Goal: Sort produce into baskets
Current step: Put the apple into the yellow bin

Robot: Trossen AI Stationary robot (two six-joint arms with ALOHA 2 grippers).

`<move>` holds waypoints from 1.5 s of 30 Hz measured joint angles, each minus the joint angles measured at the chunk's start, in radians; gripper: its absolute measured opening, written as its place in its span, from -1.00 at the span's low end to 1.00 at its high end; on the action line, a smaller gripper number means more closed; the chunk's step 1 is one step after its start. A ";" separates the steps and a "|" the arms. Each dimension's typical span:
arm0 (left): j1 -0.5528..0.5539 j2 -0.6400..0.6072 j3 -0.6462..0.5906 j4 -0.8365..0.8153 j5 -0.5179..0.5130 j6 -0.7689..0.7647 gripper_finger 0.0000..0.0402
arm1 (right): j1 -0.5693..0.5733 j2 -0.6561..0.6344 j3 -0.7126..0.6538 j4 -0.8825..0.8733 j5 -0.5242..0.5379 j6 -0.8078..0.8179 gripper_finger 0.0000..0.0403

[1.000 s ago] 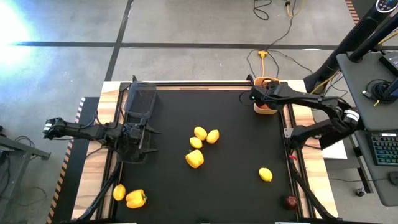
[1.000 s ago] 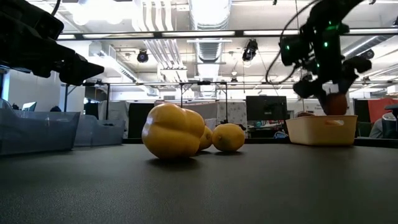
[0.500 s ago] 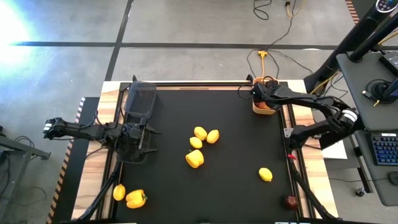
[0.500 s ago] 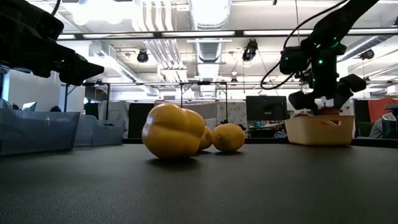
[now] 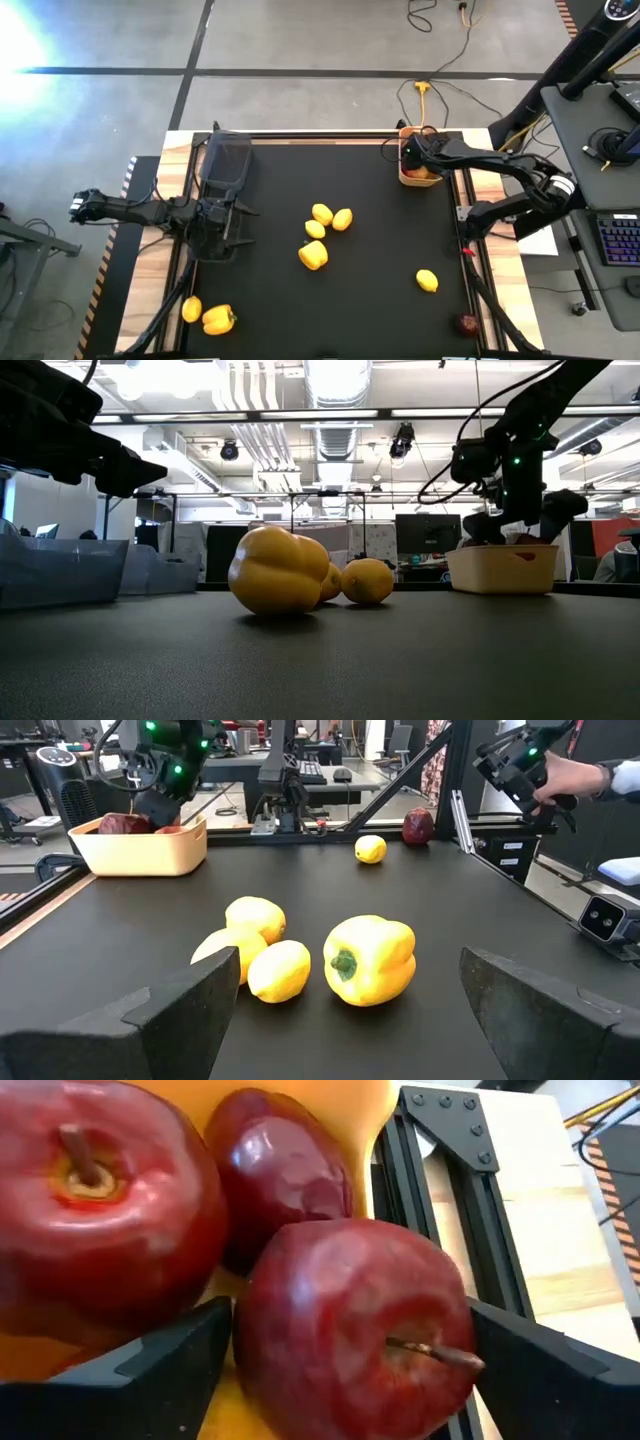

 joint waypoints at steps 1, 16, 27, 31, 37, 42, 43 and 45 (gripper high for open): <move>0.000 0.000 0.000 0.000 0.000 0.000 0.79 | 0.000 -0.011 0.005 -0.003 0.001 -0.017 0.83; 0.000 0.000 0.000 0.000 0.000 0.000 0.79 | 0.121 -0.318 0.112 -0.124 -0.164 -0.117 0.85; 0.000 0.000 0.000 0.000 0.000 0.000 0.79 | 0.681 -0.354 0.086 -0.132 -0.361 0.227 0.85; 0.000 0.000 0.000 0.000 0.000 0.000 0.79 | 0.920 -0.298 0.086 -0.126 -0.433 0.437 0.85; 0.000 0.000 0.000 0.000 0.000 0.000 0.79 | 1.227 -0.189 0.086 -0.068 -0.638 0.795 0.85; 0.000 0.000 0.000 0.000 0.000 0.000 0.79 | 1.400 -0.099 0.100 0.001 -0.792 1.012 0.85; 0.000 0.000 0.000 0.000 0.000 0.000 0.79 | 1.423 -0.082 0.113 0.000 -0.810 1.046 0.85; 0.000 0.000 0.000 0.000 0.000 0.000 0.79 | 1.462 -0.053 0.139 0.003 -0.823 1.091 0.85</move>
